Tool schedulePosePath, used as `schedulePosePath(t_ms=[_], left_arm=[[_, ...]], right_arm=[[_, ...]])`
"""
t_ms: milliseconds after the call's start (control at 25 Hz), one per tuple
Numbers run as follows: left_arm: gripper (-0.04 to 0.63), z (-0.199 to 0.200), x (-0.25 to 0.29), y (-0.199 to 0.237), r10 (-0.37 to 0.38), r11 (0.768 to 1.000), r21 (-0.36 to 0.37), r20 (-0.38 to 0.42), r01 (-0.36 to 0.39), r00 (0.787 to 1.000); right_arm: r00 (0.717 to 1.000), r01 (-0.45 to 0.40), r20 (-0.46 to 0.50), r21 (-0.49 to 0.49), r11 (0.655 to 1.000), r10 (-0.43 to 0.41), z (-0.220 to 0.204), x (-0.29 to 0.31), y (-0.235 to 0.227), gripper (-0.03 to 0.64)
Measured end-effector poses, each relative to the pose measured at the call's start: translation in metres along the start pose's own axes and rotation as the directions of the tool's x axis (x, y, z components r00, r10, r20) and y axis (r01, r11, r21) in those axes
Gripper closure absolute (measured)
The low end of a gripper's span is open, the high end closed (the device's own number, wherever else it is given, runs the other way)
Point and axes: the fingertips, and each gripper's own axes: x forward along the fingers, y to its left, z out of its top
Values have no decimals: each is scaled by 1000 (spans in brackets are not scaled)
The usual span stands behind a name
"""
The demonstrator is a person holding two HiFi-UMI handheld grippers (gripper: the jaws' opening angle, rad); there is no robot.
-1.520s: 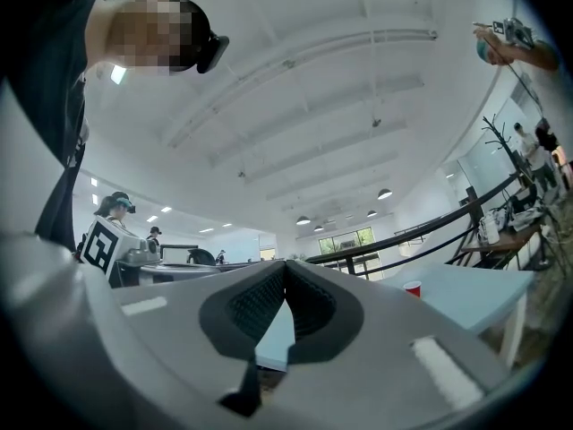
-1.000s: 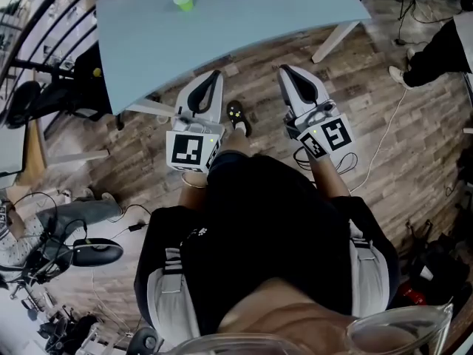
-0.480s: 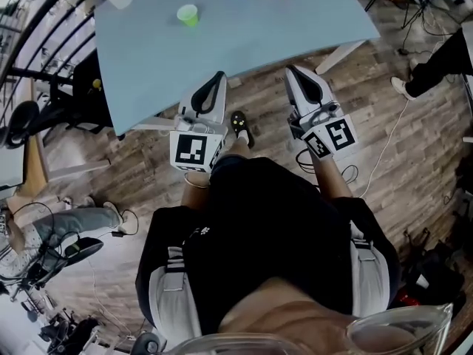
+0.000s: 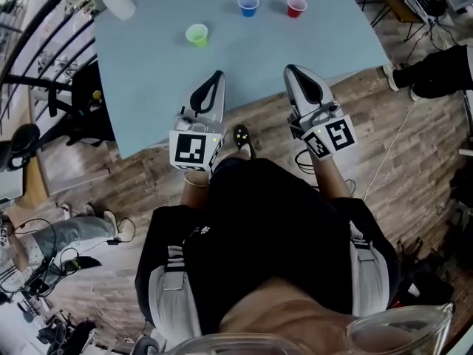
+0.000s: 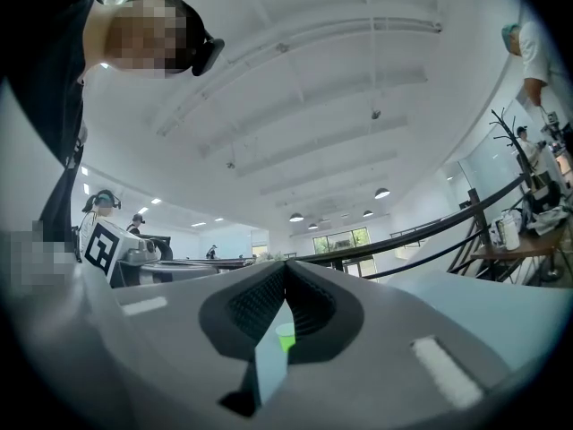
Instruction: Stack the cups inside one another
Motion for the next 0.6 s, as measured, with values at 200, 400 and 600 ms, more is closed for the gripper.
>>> schedulePosePath(t_ms=[200, 400, 600], left_arm=[[601, -5, 21, 47, 18, 1000, -7, 1, -18, 1000], [600, -15, 40, 81, 36, 999, -10, -6, -36, 999], [600, -19, 58, 98, 24, 999, -38, 3, -24, 1000]], right_arm=[[1000, -4, -7, -2, 1000, 4, -10, 50, -13, 612], [1000, 1, -14, 2, 1000, -1, -21, 90, -28, 612], [1000, -17, -21, 9, 1000, 17, -31, 117, -36, 614]])
